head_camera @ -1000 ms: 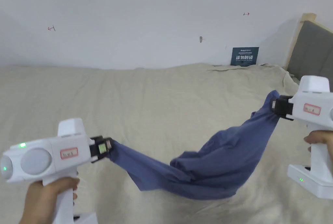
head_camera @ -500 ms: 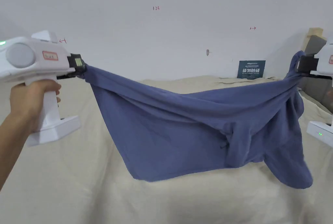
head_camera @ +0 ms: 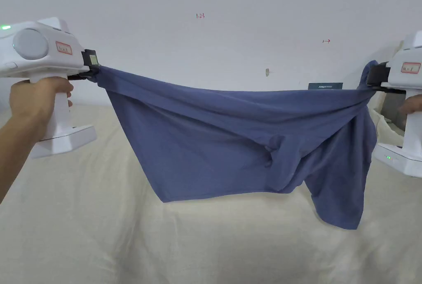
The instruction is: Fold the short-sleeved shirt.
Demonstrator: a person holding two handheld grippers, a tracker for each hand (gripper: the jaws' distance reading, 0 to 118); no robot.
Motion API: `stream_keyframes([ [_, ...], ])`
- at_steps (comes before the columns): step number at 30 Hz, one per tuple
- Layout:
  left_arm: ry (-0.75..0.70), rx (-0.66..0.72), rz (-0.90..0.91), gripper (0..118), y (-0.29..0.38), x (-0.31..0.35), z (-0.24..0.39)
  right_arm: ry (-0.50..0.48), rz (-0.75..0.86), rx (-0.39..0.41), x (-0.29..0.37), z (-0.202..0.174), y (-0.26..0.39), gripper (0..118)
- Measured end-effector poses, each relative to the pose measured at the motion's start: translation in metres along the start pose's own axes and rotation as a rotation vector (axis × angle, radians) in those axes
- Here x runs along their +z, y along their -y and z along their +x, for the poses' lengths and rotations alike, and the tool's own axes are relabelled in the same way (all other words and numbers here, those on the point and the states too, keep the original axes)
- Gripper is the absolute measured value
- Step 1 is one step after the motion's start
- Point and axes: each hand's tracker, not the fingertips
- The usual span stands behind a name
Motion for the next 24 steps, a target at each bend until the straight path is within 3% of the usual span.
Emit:
stream_keyframes([
  [6,-0.039,-0.058,-0.094,0,0.049,-0.026,-0.011,0.012,-0.057,-0.002,-0.032,-0.004,0.056,8],
  [13,-0.057,-0.075,-0.198,0,0.109,-0.038,-0.027,0.058,-0.147,0.051,-0.052,-0.011,0.123,8],
  [24,-0.098,-0.129,-0.427,0,0.254,-0.018,-0.063,0.073,-0.323,0.046,-0.027,0.011,0.237,8],
])
